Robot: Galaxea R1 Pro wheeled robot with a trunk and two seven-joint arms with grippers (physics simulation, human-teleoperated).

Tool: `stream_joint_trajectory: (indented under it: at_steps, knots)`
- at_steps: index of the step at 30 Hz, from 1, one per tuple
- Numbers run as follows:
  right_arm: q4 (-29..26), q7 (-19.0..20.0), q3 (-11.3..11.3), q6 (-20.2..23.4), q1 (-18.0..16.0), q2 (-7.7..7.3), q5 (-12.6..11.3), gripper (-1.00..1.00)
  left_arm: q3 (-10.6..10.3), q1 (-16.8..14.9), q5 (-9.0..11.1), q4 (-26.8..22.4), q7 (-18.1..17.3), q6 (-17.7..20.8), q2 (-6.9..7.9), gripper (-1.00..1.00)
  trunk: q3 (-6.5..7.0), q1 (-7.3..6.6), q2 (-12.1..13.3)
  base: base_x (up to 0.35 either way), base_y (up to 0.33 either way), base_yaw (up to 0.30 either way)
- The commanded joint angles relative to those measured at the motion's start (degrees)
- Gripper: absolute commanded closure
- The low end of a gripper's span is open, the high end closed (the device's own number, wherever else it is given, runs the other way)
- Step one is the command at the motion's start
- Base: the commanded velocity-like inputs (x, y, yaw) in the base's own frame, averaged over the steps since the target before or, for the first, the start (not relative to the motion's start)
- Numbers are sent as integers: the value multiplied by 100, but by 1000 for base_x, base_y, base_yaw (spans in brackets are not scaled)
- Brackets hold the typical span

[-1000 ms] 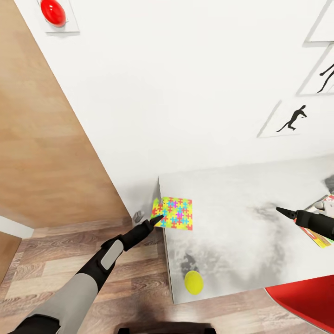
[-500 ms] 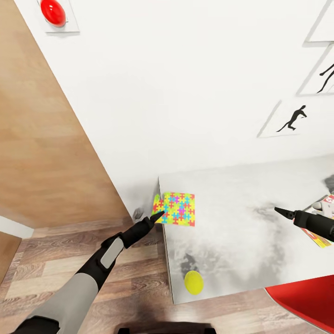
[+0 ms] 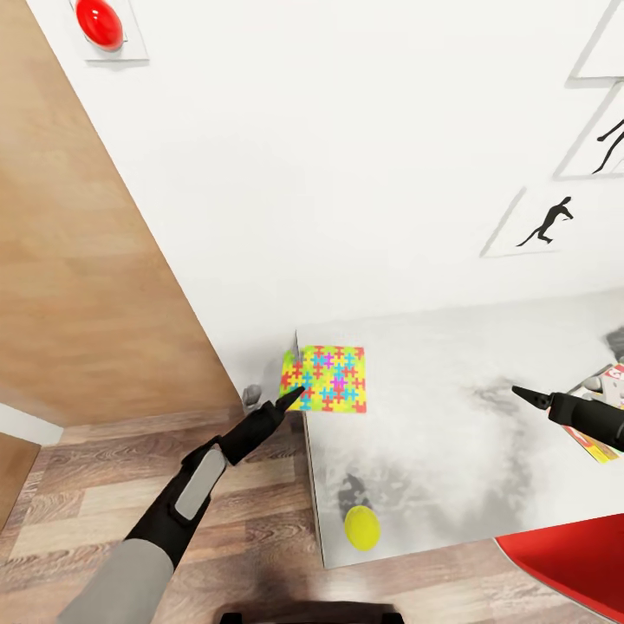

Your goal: Put all the toys in the child's room - the three board games (two on the bed and one on the table), the two jigsaw puzzles on the table, and the tennis ball on the table - inside the toy box on the table in the child's room.

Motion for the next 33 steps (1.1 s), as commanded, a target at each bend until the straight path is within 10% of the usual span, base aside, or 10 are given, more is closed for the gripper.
stream_joint_trajectory:
  at_steps: [1,13,33]
  knots:
    - [-4,124,-13,18,-1,-1,58,-100,-3,125,66,-310,177,103,3,100,-8,4,-9,0,0,0]
    - [-9,1665,-52,-48,50,-51,62,-100,-226,603,129,-2976,2526,1642,-184,100,-2,4,-9,0,0,-2]
    - [-12,2004,28,-54,56,-36,61,-100,-507,670,97,-3977,3155,1936,-189,100,154,4,-9,0,0,-73]
